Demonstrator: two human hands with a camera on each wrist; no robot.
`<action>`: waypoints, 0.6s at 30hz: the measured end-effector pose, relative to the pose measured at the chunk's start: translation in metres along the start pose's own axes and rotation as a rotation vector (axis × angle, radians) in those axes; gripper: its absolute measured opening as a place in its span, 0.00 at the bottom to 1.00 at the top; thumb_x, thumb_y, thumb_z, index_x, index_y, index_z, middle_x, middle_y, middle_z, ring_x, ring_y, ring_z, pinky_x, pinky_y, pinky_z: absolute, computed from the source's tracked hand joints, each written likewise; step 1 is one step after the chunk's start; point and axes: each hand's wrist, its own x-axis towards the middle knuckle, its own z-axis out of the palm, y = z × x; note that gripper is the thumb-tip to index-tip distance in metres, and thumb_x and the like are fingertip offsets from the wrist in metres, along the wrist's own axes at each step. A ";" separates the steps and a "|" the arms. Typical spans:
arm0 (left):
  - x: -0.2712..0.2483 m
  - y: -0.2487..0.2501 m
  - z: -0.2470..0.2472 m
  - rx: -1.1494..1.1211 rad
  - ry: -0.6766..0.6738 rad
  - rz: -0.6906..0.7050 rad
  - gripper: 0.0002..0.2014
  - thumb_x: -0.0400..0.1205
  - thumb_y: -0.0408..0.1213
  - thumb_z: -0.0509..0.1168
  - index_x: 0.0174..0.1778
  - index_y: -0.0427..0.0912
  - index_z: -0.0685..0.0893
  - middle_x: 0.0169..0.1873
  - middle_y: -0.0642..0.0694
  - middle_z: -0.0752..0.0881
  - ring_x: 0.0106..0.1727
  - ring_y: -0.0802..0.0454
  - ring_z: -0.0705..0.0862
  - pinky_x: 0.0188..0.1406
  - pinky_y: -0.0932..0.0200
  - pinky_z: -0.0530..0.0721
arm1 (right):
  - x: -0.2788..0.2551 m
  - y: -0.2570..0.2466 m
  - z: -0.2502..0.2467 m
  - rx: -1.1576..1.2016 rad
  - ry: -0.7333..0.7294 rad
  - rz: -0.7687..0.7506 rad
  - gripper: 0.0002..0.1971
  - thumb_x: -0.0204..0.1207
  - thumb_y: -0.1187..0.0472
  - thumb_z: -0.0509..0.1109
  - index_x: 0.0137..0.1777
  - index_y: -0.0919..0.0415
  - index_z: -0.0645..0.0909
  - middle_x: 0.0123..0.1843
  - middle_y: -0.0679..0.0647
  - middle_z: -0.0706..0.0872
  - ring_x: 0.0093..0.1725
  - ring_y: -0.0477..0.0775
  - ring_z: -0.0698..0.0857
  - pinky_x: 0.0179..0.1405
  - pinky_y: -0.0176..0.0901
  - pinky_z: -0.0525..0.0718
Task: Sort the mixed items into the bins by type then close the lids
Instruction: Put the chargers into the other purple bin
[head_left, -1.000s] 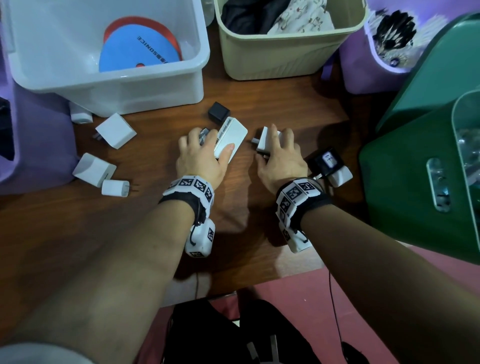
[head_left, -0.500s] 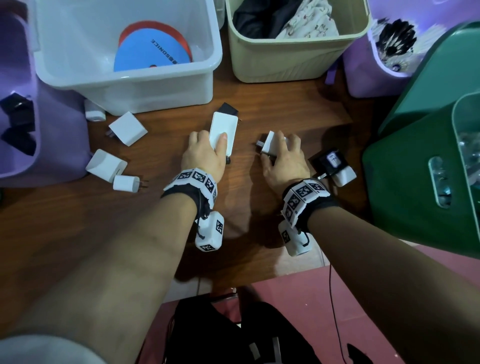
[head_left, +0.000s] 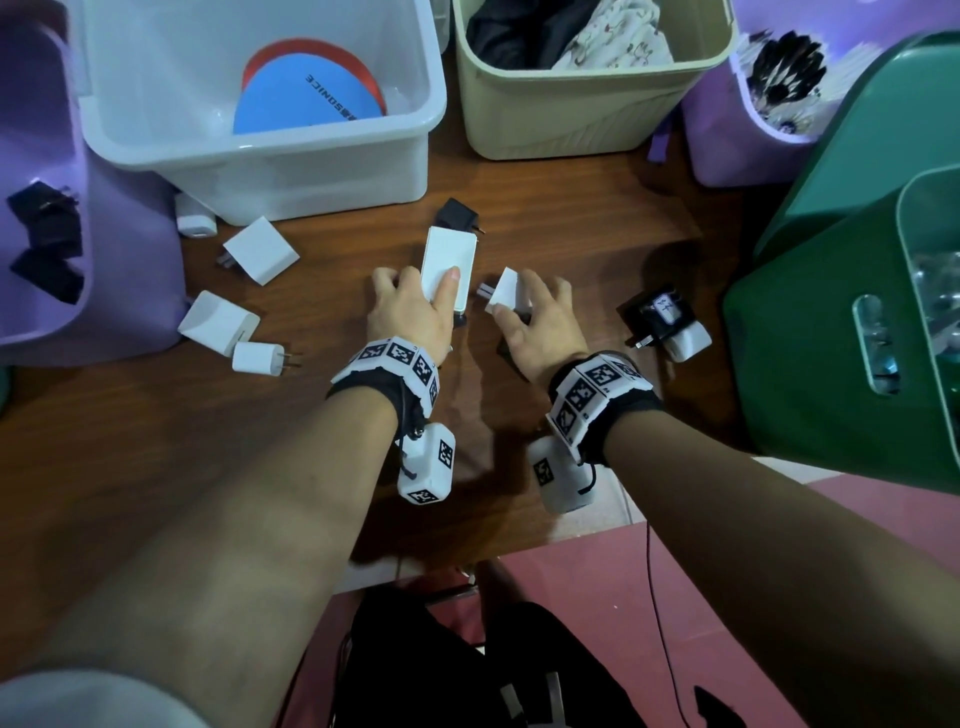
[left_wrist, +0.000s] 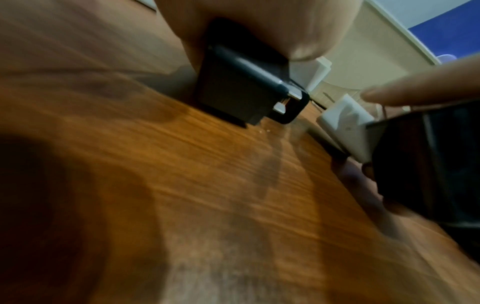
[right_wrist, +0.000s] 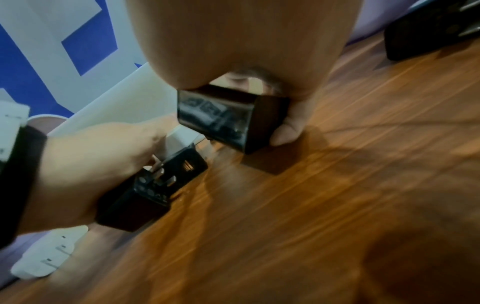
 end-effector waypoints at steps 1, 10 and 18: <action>-0.002 -0.001 0.001 0.004 0.002 0.018 0.29 0.85 0.60 0.51 0.62 0.36 0.77 0.68 0.45 0.71 0.48 0.39 0.82 0.42 0.56 0.75 | -0.001 -0.002 0.002 0.052 -0.012 0.010 0.30 0.81 0.48 0.62 0.81 0.52 0.60 0.82 0.53 0.54 0.72 0.59 0.75 0.67 0.48 0.76; -0.006 -0.001 0.002 -0.183 0.013 -0.060 0.25 0.86 0.56 0.51 0.61 0.35 0.75 0.62 0.38 0.79 0.59 0.38 0.80 0.48 0.53 0.72 | -0.002 -0.016 0.001 0.298 -0.111 0.108 0.29 0.80 0.48 0.62 0.80 0.55 0.65 0.80 0.59 0.62 0.76 0.61 0.69 0.70 0.48 0.67; -0.011 -0.001 -0.003 -0.226 -0.055 -0.047 0.23 0.87 0.56 0.48 0.61 0.39 0.71 0.59 0.40 0.82 0.53 0.40 0.80 0.45 0.53 0.72 | -0.008 -0.023 0.005 0.448 -0.091 0.078 0.21 0.73 0.50 0.64 0.56 0.68 0.80 0.59 0.65 0.83 0.57 0.64 0.81 0.59 0.57 0.77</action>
